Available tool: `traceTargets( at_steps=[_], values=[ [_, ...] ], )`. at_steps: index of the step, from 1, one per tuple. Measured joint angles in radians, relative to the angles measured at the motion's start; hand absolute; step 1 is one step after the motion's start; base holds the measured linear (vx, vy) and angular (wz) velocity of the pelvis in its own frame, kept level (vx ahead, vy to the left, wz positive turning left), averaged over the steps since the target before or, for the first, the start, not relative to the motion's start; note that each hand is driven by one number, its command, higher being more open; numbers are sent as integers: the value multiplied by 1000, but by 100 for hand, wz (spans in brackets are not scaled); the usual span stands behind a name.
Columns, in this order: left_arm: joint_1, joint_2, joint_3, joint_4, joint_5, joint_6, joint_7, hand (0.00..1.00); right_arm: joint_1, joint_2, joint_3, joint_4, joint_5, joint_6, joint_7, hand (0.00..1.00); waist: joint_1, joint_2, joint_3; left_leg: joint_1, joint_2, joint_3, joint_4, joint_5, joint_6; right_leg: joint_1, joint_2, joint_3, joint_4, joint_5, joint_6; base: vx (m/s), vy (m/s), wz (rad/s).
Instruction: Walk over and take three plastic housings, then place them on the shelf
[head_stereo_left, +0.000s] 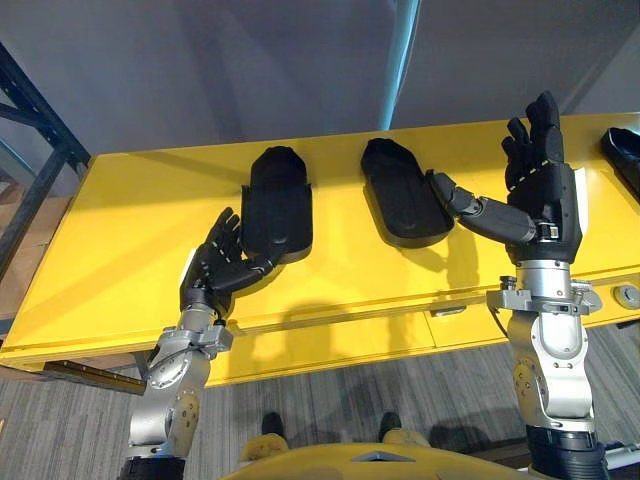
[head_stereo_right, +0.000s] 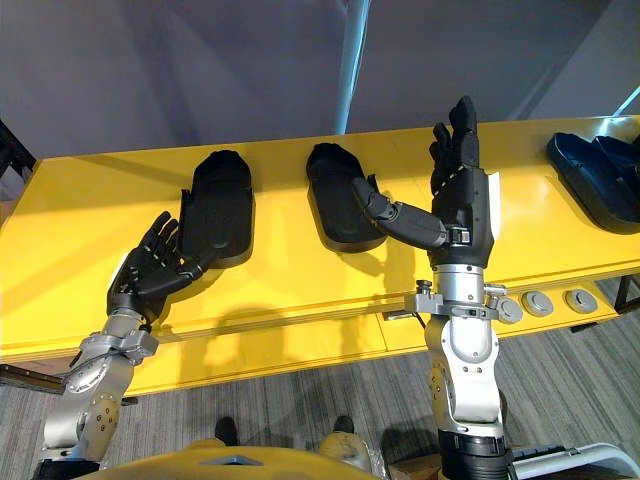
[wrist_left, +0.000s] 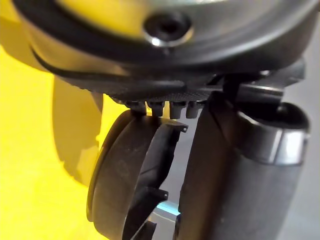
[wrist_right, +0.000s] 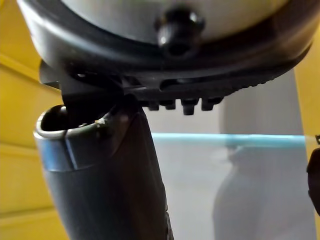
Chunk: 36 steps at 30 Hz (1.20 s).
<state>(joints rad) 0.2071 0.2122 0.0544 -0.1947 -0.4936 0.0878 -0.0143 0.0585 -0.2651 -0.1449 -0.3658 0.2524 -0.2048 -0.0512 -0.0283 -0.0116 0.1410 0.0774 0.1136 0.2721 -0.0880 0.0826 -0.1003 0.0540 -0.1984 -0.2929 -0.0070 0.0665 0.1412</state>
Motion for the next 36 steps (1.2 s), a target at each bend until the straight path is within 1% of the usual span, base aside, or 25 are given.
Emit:
traceTargets(
  at_steps=[2, 3, 5, 8, 10, 12, 13, 14, 15, 17, 18, 19, 20, 21, 22, 23, 25, 26, 28, 29, 32, 35, 36],
  values=[
    [0, -1, 0, 0, 35, 0, 23, 100, 0, 0, 0, 0, 0, 0, 0, 100, -1, 0, 0, 0, 0, 0, 0, 0, 0, 0, 0, 0, -1, 0, 0, 0, 0, 0],
    [0, -2, 0, 0, 39, -7, 66, 100, 0, 0, 0, 0, 0, 0, -2, 100, -2, 0, 0, 0, 0, 1, 0, 0, 0, 0, 1, 0, -3, 0, 0, 0, 0, 0],
    [-1, -8, 1, 0, 49, -22, 92, 100, 0, 0, 0, 0, 0, 0, -4, 100, -3, 0, 0, -1, 0, 2, 0, 0, 0, 0, 1, 0, -5, 0, 0, 0, 0, 0],
    [9, -39, 0, 0, 130, -62, 165, 100, 2, 3, 0, 1, -1, 0, -14, 100, -8, -2, 1, -1, 1, 4, 0, 0, 0, 0, 4, 0, -9, 0, 0, 0, 0, 0],
    [25, -65, 0, 0, 151, -111, 197, 100, 6, 22, 1, 2, -8, -1, -33, 100, -9, -2, 0, -1, 3, 4, 0, 0, -1, 1, 6, 0, -9, 2, -2, 0, 0, 0],
    [35, -92, 2, -5, 152, -181, 216, 100, 13, 53, 1, 6, -11, -1, -57, 100, -10, -3, 1, -1, 3, 3, 0, 0, -1, 1, 7, 0, -9, 2, -2, 0, 0, 0],
    [35, -101, 3, -23, 154, -227, 227, 100, 21, 75, 1, 16, -11, -1, -75, 100, -7, -3, 1, -1, 3, 3, 1, 0, -2, 2, 7, 0, -10, 1, -2, 0, 0, 0],
    [35, -103, 3, -37, 155, -242, 228, 100, 27, 81, 3, 19, -12, -1, -83, 100, -6, -4, 1, -1, 3, 3, 1, -1, -2, 2, 7, 0, -10, 1, -2, 0, 0, 0],
    [35, -104, 2, -63, 156, -264, 228, 100, 39, 87, 9, 22, -13, -1, -94, 100, -5, -5, 2, -1, 3, 3, 1, -1, -3, 2, 7, 0, -10, 1, -2, 0, 0, 0],
    [32, -112, 1, -132, 156, -334, 213, 100, 63, 101, 32, 48, -23, -1, -121, 100, -7, -9, 0, 3, 3, 12, 0, -4, -5, 0, 7, 10, -10, 2, -2, 0, 0, -9],
    [29, -115, -1, -145, 156, -349, 204, 100, 71, 106, 37, 50, -25, 0, -129, 100, -7, -9, 0, 5, 3, 16, 0, -4, -5, 0, 8, 16, -10, 2, -2, -3, 6, -22],
    [27, -116, -8, -173, 156, -385, 179, 100, 91, 120, 40, 50, -44, 2, -146, 100, -7, -9, 0, 13, 4, 31, 0, -8, -7, -3, 9, 30, -10, 3, -4, -4, 13, -28],
    [26, -116, -10, -181, 156, -400, 167, 100, 101, 126, 40, 50, -44, 4, -155, 100, -10, -9, 0, 22, 4, 44, 0, -12, -7, -2, 10, 42, -10, 3, -4, -4, 13, -35],
    [26, -116, -11, -186, 156, -406, 160, 100, 107, 126, 39, 50, -43, 4, -161, 100, -12, -9, 0, 29, 4, 55, 0, -15, -8, -3, 10, 52, -10, 4, -4, -4, 27, -42],
    [26, -115, -16, -191, 155, -416, 151, 100, 119, 126, 36, 50, -43, 4, -170, 100, -21, -10, -2, 40, 4, 76, -1, -21, -9, -4, 12, 74, -11, 6, -4, -6, 27, -55],
    [26, -114, -19, -195, 149, -417, 140, 100, 130, 126, 35, 50, -43, 5, -177, 100, -32, -12, -5, 47, 5, 102, -1, -29, -10, -16, 14, 98, -12, 7, -4, -6, 33, -62],
    [23, -110, -28, -196, 148, -417, 135, 100, 146, 128, 27, 50, -43, 8, -180, 100, -40, -14, -7, 52, 7, 144, 0, -37, -13, -38, 21, 138, -14, 16, -6, -2, 26, -64],
    [22, -105, -39, -196, 147, -417, 135, 100, 161, 133, 16, 50, -43, 11, -179, 100, -49, -16, -9, 54, 11, 165, 0, -41, -17, -48, 25, 159, -17, 21, -6, 9, 0, -68],
    [20, -82, -63, -196, 147, -416, 130, 100, 206, 159, -21, 50, -42, 22, -179, 100, -81, -20, -23, 56, 19, 218, 3, -48, -25, -77, 43, 208, -28, 39, -10, 33, -20, -69],
    [18, -78, -68, -196, 145, -416, 128, 100, 217, 162, -29, 50, -42, 22, -179, 100, -89, -19, -25, 59, 21, 232, 4, -49, -27, -81, 48, 222, -33, 43, -11, 56, -11, -78],
    [-29, -74, -92, -187, 123, -416, 122, 100, 269, 162, -89, 49, -42, 22, -174, 100, -131, -12, -30, 92, 41, 317, 5, -67, -47, -93, 79, 303, -50, 60, -15, 47, -50, -81],
    [-87, -65, -119, -151, 100, -416, 129, 100, 299, 162, -129, 46, -41, 21, -172, 100, -173, -3, -34, 106, 69, 382, 61, -111, -63, -104, 106, 372, -50, 63, -12, 24, -43, -66],
    [-94, -65, -129, -141, 101, -416, 133, 100, 307, 162, -134, 44, -41, 20, -171, 100, -178, 1, -36, 108, 75, 395, 75, -122, -69, -106, 112, 385, -50, 63, -11, 16, -57, -68]
  ],
)
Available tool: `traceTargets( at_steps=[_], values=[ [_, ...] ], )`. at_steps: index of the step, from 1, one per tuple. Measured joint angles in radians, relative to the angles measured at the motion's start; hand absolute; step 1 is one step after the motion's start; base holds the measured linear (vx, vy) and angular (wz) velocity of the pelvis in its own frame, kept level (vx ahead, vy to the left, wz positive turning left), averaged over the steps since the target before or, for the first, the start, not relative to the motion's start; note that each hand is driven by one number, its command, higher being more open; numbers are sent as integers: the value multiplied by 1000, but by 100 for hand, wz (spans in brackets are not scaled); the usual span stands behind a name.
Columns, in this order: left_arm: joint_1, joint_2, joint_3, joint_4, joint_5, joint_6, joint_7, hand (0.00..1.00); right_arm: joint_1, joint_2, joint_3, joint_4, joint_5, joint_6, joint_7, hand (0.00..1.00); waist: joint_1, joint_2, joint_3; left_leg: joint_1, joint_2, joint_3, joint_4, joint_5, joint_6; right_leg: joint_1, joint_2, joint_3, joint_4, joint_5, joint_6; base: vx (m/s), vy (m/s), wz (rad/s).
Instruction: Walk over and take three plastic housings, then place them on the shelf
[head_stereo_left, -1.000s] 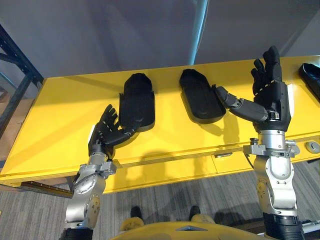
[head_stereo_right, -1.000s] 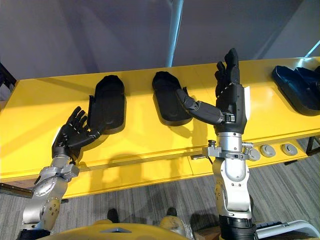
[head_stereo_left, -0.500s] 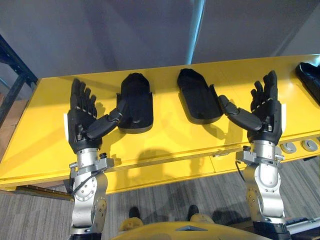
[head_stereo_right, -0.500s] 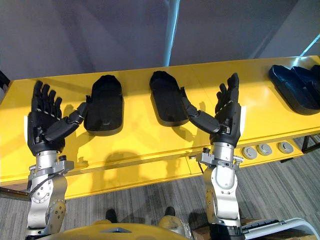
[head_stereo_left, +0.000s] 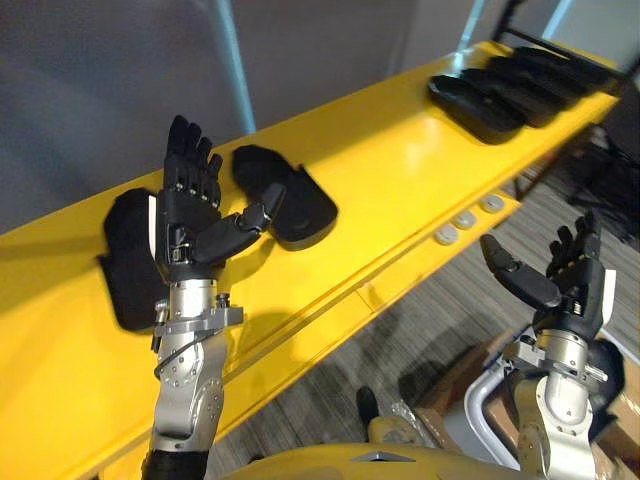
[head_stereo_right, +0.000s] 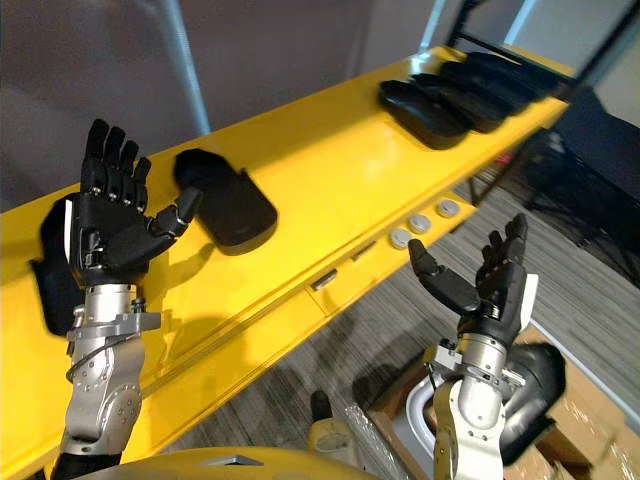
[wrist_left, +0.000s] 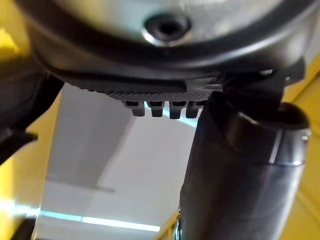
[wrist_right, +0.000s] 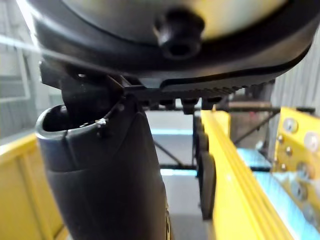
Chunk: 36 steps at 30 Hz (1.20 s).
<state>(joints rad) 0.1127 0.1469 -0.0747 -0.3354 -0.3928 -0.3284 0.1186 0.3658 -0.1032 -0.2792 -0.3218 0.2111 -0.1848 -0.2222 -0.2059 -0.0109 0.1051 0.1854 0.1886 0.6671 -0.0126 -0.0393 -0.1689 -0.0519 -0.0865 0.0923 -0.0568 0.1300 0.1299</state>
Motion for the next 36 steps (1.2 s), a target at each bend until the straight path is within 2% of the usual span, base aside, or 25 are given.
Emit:
traceTargets(
  at_steps=[3, 4, 6, 7, 8, 9, 10, 11, 13, 14, 16, 18, 19, 21, 24, 25, 26, 28, 30, 31, 32, 33, 34, 35, 36],
  values=[
    [-7, -4, -59, 27, 3, 2, 30, 100, 21, 0, -25, -12, 3, -17, 25, 100, -32, 23, -7, 0, 32, 57, 84, -58, -15, -16, 32, 73, 0, 3, -1, -6, -29, -67],
    [-6, -8, -70, 27, 5, 2, 39, 100, 20, -1, -28, -13, 4, -20, 34, 100, -32, 26, -6, -3, 39, 42, 117, -77, -3, -23, 42, 93, 1, 6, -3, -40, -44, -95],
    [1, -21, -69, 27, 9, 2, 68, 100, 3, -2, -19, -19, 17, -25, 67, 100, -15, 41, 0, -35, 51, -109, 206, -144, 73, -39, 72, 166, 8, 11, -11, -46, -47, -105],
    [17, -21, -63, 25, 9, 2, 94, 100, -11, -9, 2, -21, 40, -35, 88, 100, -5, 51, 4, -61, 47, -235, 281, -199, 137, -50, 85, 214, 18, -2, -35, -87, 71, -140],
    [41, -24, -63, 17, 10, 2, 123, 100, -34, -28, 35, -21, 49, -43, 98, 100, 25, 75, 14, -81, 25, -385, 343, -281, 174, -67, 109, 274, 36, -7, -43, -104, 137, -154],
    [56, -25, -63, 12, 11, 2, 135, 100, -46, -41, 51, -21, 54, -43, 102, 100, 42, 89, 17, -90, 0, -462, 360, -306, 174, -76, 122, 303, 43, -6, -46, -122, 230, -164],
    [85, -27, -63, 9, 12, 2, 141, 100, -60, -61, 89, -21, 84, -43, 111, 100, 66, 120, 13, -95, -21, -550, 379, -337, 174, -96, 147, 332, 65, -4, -43, -85, 187, -120],
    [101, -34, -63, 6, 11, 2, 137, 100, -64, -63, 130, -21, 90, -43, 111, 100, 70, 131, 9, -103, -38, -593, 377, -347, 160, -127, 157, 344, 101, -9, -41, -74, 160, -81],
    [96, -40, -63, -14, 9, 2, 111, 100, -51, -41, 181, -21, 90, -37, 100, 100, 72, 114, 26, -108, -63, -587, 382, -352, 149, -163, 144, 341, 166, -19, -20, -88, 103, -12],
    [96, -44, -64, -29, 9, 2, 81, 100, -10, -19, 219, -21, 90, -37, 93, 100, 94, 92, 41, -107, -70, -582, 401, -358, 139, -175, 140, 317, 198, -17, -16, -131, 89, -6],
    [98, -44, -65, -32, 9, 2, 54, 100, 40, 11, 264, -25, 123, -39, 107, 100, 113, 78, 50, -109, -66, -576, 443, -390, 121, -174, 135, 293, 220, -11, -8, -142, 79, -12],
    [114, -39, -60, -42, 9, 1, 48, 100, 76, 31, 293, -29, 155, -42, 139, 100, 124, 61, 61, -113, -64, -546, 495, -415, 127, -169, 124, 272, 228, -2, 5, -189, 75, -34],
    [136, -25, -57, -60, 10, 1, 45, 100, 75, 31, 296, -29, 159, -49, 168, 100, 128, 49, 71, -117, -64, -513, 526, -422, 135, -155, 103, 243, 193, -3, -21, -302, 83, -49],
    [137, -18, -33, -63, 1, -2, 11, 100, -18, 2, 294, -23, 192, -72, 192, 100, 162, 61, 79, -137, -30, -442, 534, -407, 148, -217, 50, 42, 268, -72, -113, -300, 74, -77],
    [128, -13, -13, -61, -1, -2, -7, 100, -150, -31, 307, 25, 191, -114, 186, 100, 183, 66, 82, -142, 8, -423, 525, -377, 138, -241, 2, -61, 473, -96, -143, -169, -16, -40],
    [127, -11, -2, -60, -19, -2, -27, 100, -213, -44, 327, 66, 188, -134, 156, 100, 195, 64, 80, -144, 34, -421, 514, -360, 126, -222, -40, -100, 564, -143, -141, -107, -140, -26],
    [124, -10, 11, -53, -42, -4, -40, 100, -258, -43, 344, 103, 186, -138, 130, 100, 213, 55, 75, -146, 59, -421, 500, -343, 105, -194, -85, -123, 630, -180, -144, -58, -156, -22],
    [123, -7, 21, -23, -74, -16, -42, 100, -284, -33, 367, 151, 145, -135, 97, 100, 228, 35, 60, -165, 88, -427, 467, -304, 73, -157, -144, -143, 667, -181, -143, -27, -255, -10],
    [123, -6, 23, -1, -105, -18, -44, 100, -281, -23, 371, 203, 116, -128, 82, 100, 229, 10, 44, -208, 105, -446, 444, -263, 36, -120, -176, -148, 614, -160, -109, -3, -358, 1],
    [121, -3, 23, 12, -149, -18, -50, 100, -279, -16, 370, 243, 109, -117, 80, 100, 230, -10, 33, -233, 107, -455, 434, -241, 10, -67, -180, -174, 478, -150, 6, 25, -435, -21],
    [119, -8, 27, 25, -175, -17, -53, 100, -283, -19, 369, 270, 109, -96, 80, 100, 234, -19, 26, -234, 122, -451, 420, -226, -14, -21, -169, -220, 390, -206, 69, 27, -453, -26],
    [119, -12, 27, 27, -180, -17, -53, 100, -285, -20, 368, 274, 109, -93, 80, 100, 233, -16, 28, -234, 125, -451, 419, -223, -16, -17, -166, -229, 380, -214, 73, 25, -453, -52],
    [118, -50, 15, 40, -200, 4, -52, 100, -268, -54, 349, 281, 108, -45, 82, 100, 224, 40, 27, -233, 170, -453, 399, -198, -22, -1, -113, -253, 319, -251, 66, 33, -452, -38],
    [119, -71, -15, 46, -200, 14, -52, 100, -239, -85, 325, 283, 109, -11, 84, 100, 208, 70, 22, -229, 191, -458, 394, -164, 4, 9, -86, -253, 310, -257, 54, 44, -409, -32],
    [119, -74, -31, 49, -202, 16, -53, 100, -223, -96, 314, 283, 109, 3, 84, 100, 196, 74, 20, -227, 195, -459, 397, -145, 30, 19, -80, -256, 308, -262, 46, 64, -353, -1]
  ],
)
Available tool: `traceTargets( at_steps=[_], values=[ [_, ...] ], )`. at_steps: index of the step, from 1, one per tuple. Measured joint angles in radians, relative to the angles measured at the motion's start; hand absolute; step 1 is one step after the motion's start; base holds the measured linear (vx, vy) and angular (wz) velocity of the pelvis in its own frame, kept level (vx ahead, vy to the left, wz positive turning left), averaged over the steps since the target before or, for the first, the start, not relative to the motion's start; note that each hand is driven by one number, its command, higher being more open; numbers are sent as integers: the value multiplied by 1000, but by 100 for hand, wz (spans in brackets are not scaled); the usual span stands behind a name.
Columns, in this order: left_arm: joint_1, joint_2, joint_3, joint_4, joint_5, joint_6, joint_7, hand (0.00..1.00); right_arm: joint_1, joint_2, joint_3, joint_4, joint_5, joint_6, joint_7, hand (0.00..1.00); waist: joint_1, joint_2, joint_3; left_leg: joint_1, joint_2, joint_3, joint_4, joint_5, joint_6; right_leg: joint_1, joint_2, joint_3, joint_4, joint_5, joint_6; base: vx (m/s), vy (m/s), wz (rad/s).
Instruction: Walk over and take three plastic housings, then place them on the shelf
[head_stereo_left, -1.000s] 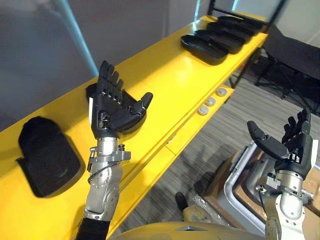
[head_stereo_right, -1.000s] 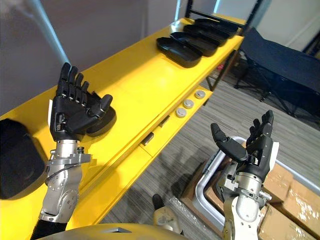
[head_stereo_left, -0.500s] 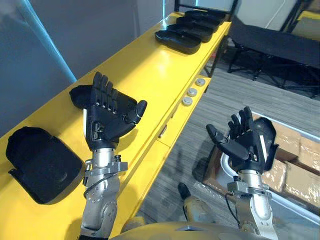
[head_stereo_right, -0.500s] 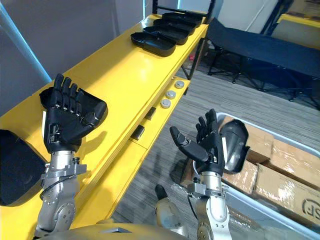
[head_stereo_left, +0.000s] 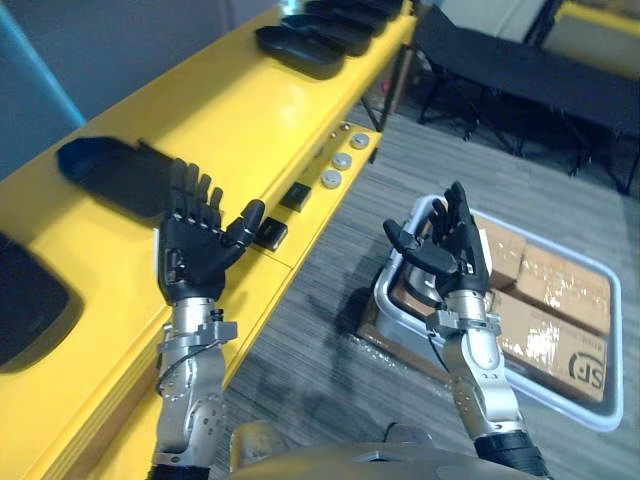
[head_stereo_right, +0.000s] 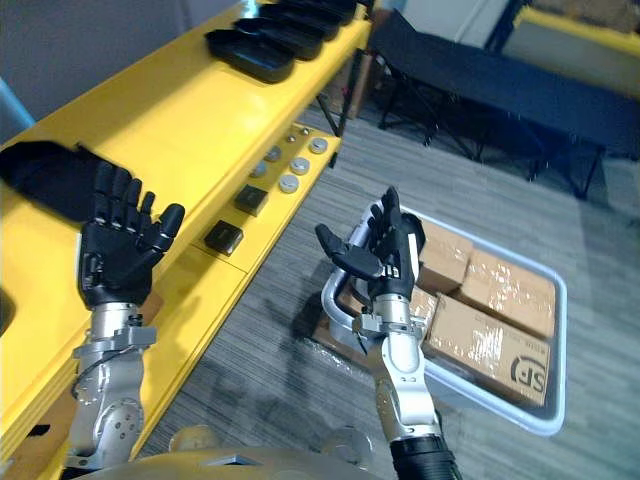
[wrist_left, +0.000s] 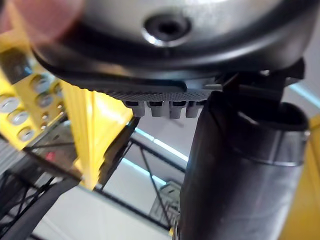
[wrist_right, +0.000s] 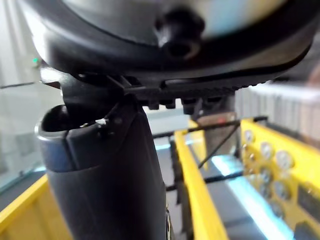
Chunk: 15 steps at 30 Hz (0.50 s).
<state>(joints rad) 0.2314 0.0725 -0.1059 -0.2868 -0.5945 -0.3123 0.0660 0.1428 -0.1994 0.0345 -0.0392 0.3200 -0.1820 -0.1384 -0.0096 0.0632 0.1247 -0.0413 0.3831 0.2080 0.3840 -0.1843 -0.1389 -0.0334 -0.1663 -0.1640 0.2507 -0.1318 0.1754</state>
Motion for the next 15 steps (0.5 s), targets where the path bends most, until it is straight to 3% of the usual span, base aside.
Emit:
traceTargets(
  at_steps=[1, 2, 3, 4, 6, 8, 12, 15],
  values=[
    [1, -3, -21, 1, -9, 7, -9, 100, 26, -7, -21, 0, -1, 12, 0, 100, -25, 2, -1, -4, 13, 2, 34, 41, 49, 28, 12, -3, -17, -1, -15, 47, -248, -13],
    [0, -3, -38, 4, -26, 8, -19, 100, 46, -5, -39, -7, -1, 13, -2, 100, -31, -9, 5, -19, 27, 5, 87, 50, 57, 52, 13, 6, -41, 5, -36, 33, -195, -25],
    [0, -4, -46, 6, -26, 8, -28, 100, 51, -5, -54, -14, -1, 13, -2, 100, -31, -8, 4, -21, 20, 5, 90, 24, 33, 55, 14, 11, -49, 8, -41, 9, -93, -51],
    [0, -3, -60, 6, -23, 8, -48, 100, 51, -5, -81, -21, 0, 13, -9, 100, -31, -6, 3, -26, -25, 0, 66, -4, 13, 49, 14, 29, -60, 16, -51, 4, -19, -48],
    [2, 1, -79, 6, -22, 8, -63, 100, 53, -12, -97, -22, -3, 20, -34, 100, -28, 7, -8, -18, -101, -17, -18, -24, 31, 25, 20, 56, -62, 24, -51, -5, 10, -60],
    [-4, 8, -77, 8, -22, 7, -59, 100, 55, -9, -92, -22, -2, 22, -59, 100, -27, 9, -17, -3, -136, -60, -91, -29, 21, -15, 20, 79, -64, 44, -43, -32, 48, -50],
    [-14, 26, -79, 35, -22, 8, -64, 100, 16, -8, -64, 67, -3, 36, -147, 100, -16, -23, 7, -9, -171, -20, -104, -17, 10, -38, -10, 88, -120, 131, -37, -81, 116, -35],
    [-68, 72, -88, 61, -22, 14, -67, 100, -88, -8, -86, 206, -33, 46, -210, 100, -16, -45, 45, -64, -193, -20, -35, -38, 32, -45, -32, 81, -171, 203, -32, -131, 153, -7]
  ],
)
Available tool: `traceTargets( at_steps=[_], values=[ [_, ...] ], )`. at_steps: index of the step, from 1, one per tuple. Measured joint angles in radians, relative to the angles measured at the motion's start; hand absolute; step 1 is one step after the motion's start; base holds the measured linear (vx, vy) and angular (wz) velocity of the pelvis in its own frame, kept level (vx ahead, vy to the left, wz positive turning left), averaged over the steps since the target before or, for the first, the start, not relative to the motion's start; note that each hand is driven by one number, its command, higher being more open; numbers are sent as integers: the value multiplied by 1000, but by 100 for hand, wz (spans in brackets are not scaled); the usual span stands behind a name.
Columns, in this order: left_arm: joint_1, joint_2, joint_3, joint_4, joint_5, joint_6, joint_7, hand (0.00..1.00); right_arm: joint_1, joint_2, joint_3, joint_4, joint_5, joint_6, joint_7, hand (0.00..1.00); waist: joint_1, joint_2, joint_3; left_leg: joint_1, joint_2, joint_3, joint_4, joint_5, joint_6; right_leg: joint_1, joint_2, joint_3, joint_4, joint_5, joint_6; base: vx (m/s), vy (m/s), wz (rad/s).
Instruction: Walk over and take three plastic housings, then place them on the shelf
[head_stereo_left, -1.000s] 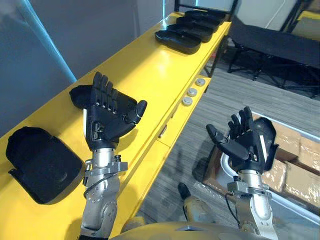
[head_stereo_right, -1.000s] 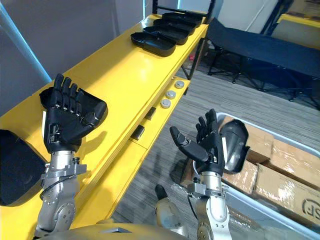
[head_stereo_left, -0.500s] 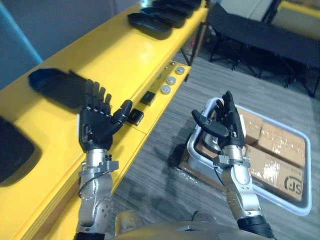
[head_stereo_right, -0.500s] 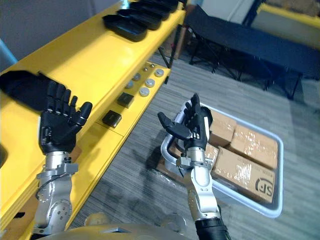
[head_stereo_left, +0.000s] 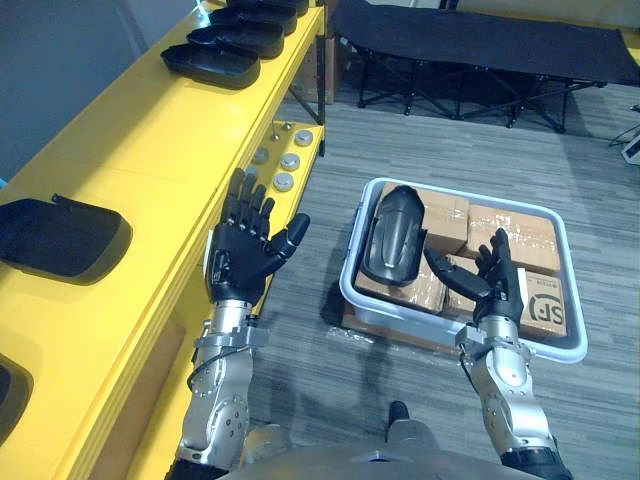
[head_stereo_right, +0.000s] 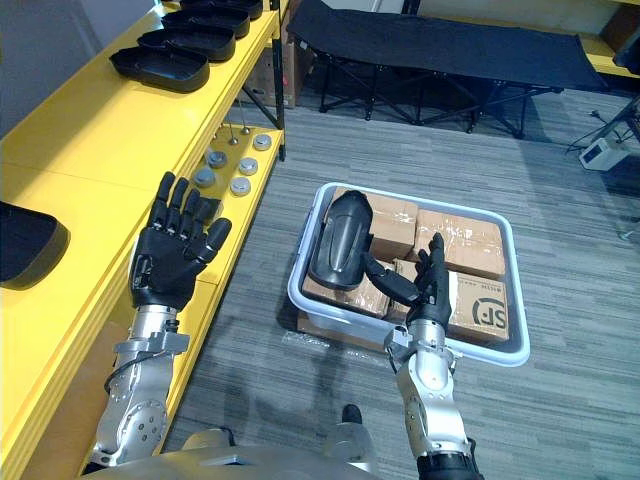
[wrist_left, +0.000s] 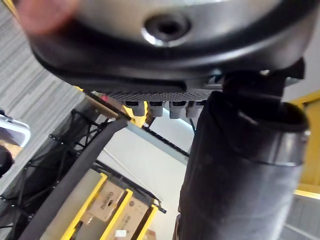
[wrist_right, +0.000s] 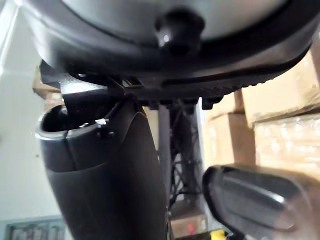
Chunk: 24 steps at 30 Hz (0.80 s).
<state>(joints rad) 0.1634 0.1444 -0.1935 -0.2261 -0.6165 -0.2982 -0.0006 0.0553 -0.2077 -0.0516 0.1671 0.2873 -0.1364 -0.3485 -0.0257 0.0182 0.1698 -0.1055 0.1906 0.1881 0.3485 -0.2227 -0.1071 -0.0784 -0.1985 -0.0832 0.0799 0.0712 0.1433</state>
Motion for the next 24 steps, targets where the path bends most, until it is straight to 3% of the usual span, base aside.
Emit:
traceTargets(
  at_steps=[2, 5, 8, 12, 18, 21, 24],
  values=[
    [-63, 35, -9, 1, 3, 3, -6, 100, -121, -12, -57, 133, 3, 0, -52, 100, 12, -6, 46, -73, -6, -12, 72, -20, 12, -9, -10, -30, -46, 43, -10, -205, 132, 2],
    [-136, 71, -27, 1, 9, 13, -10, 100, -275, -89, -95, 276, 14, 4, -90, 100, 36, 7, 102, -164, -5, -40, 155, -38, 17, -28, -10, -69, -83, 57, -15, -197, 65, 15],
    [-164, 82, -36, 1, 8, 20, -13, 100, -417, -170, -98, 348, 44, 18, -104, 100, 54, 25, 160, -222, -6, -63, 178, -27, 16, -52, -7, -87, -101, 72, 7, -151, -29, 14],
    [-180, 90, -47, 7, 8, 22, -35, 100, -539, -228, -95, 437, 61, 23, -99, 100, 66, 34, 208, -252, -6, -97, 170, -3, 12, -62, 2, -116, -103, 83, 4, -55, -51, 20],
    [-257, 100, -70, 116, 3, 22, -58, 100, -722, -345, -34, 653, 93, 49, -63, 100, 98, 45, 229, -302, -20, -123, 152, 26, 16, -97, -1, -145, -120, 120, -7, -31, -10, 15],
    [-277, 101, -87, 160, 3, 22, -58, 100, -813, -394, 4, 754, 92, 92, -33, 100, 108, 69, 247, -312, -26, -140, 151, 34, 19, -96, -2, -167, -118, 126, -12, -25, 3, 15],
    [-282, 104, -89, 164, 1, 22, -58, 100, -870, -408, 25, 830, 91, 143, 6, 100, 111, 73, 251, -326, -30, -154, 151, 40, 19, -100, -3, -185, -117, 126, -11, -40, 0, 14]
  ],
)
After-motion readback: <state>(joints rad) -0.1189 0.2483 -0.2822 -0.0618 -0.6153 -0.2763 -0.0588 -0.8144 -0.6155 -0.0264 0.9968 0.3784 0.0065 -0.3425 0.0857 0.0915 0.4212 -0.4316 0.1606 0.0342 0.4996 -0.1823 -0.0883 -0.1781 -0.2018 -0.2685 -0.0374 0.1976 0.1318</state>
